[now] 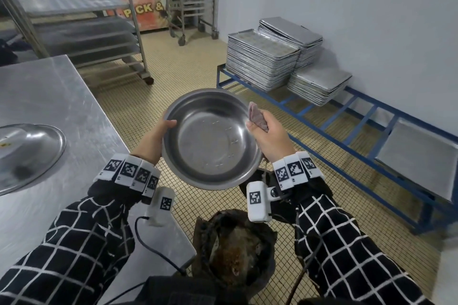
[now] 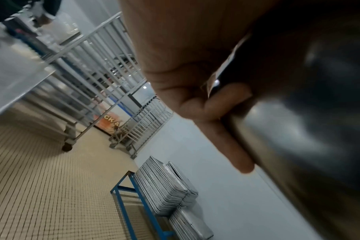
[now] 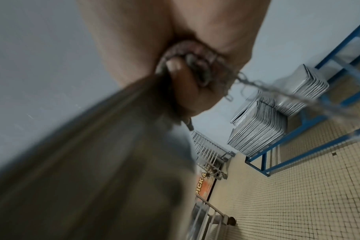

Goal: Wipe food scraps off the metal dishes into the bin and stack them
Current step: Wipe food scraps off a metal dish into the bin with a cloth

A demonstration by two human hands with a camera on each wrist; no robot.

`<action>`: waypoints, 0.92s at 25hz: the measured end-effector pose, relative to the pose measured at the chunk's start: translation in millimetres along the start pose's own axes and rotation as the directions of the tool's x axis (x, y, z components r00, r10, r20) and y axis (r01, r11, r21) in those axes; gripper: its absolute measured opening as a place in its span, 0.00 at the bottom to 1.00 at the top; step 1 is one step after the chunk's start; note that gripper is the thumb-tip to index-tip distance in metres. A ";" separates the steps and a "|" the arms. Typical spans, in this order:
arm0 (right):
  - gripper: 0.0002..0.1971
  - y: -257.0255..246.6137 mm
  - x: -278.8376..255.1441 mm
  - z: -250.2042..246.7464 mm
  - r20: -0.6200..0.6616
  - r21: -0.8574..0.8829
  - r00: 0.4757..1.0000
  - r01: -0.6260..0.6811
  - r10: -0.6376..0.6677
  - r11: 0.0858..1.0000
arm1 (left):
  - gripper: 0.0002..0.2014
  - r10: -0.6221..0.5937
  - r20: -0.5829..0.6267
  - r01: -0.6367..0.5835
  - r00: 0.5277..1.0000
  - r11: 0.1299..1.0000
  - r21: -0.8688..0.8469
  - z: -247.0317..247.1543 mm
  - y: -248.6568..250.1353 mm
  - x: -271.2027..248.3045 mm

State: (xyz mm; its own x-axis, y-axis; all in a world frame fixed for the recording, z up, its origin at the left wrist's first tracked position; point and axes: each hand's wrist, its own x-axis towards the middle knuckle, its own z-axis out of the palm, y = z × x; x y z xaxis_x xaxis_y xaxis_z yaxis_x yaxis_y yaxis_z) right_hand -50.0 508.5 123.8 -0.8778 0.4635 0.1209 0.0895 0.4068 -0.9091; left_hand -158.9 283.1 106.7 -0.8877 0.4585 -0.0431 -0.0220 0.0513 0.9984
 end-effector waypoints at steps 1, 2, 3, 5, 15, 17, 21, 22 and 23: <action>0.09 -0.3 -3.1 2.4 -0.014 0.042 1.000 -0.014 0.015 0.999 | 0.14 0.014 -0.061 -0.009 0.998 0.997 0.077 3.6 1.0 -2.2; 0.11 0.7 -5.9 6.7 -0.030 0.092 0.999 -0.033 0.036 0.995 | 0.16 0.038 -0.098 -0.023 0.994 0.989 0.146 7.8 1.1 -4.3; 0.14 1.9 -8.9 11.8 -0.043 0.139 0.998 -0.050 0.056 0.989 | 0.16 0.062 -0.121 -0.043 0.991 0.986 0.159 13.3 2.6 -8.2; 0.16 6.6 -13.6 22.4 -0.056 0.178 0.993 -0.090 0.101 0.980 | 0.15 0.059 -0.182 -0.041 0.982 0.994 0.099 24.4 4.2 -11.2; 0.18 28.5 -20.7 32.1 -0.072 -0.033 0.993 -0.094 0.091 0.995 | 0.31 0.220 -0.002 -0.211 0.976 0.939 0.271 24.8 5.8 -1.6; 0.16 20.2 -12.6 32.4 -0.081 -0.051 0.996 0.024 -0.028 0.998 | 0.30 0.228 0.063 -0.237 0.972 0.930 0.282 28.7 6.5 -5.0; 0.20 13.5 2.0 36.9 -0.032 -0.164 0.979 0.192 -0.200 0.968 | 0.28 0.249 0.184 -0.297 0.951 0.901 0.317 44.4 10.5 -11.3; 0.20 16.1 3.6 38.5 0.014 -0.262 0.976 0.215 -0.219 0.941 | 0.28 0.257 0.191 -0.307 0.947 0.900 0.310 47.5 9.6 -10.4; 0.19 19.6 4.6 39.2 0.070 -0.375 0.973 0.230 -0.220 0.898 | 0.28 0.255 0.178 -0.298 0.950 0.910 0.288 49.3 9.3 -9.0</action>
State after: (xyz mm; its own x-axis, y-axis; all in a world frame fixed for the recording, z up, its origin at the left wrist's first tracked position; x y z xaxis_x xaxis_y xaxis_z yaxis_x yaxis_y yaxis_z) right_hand -70.8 487.7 90.9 -0.9066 0.3069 0.2896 0.0553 0.7669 -0.6394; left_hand -128.4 323.2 114.6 -0.7672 0.6070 0.2072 0.3769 0.1653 0.9114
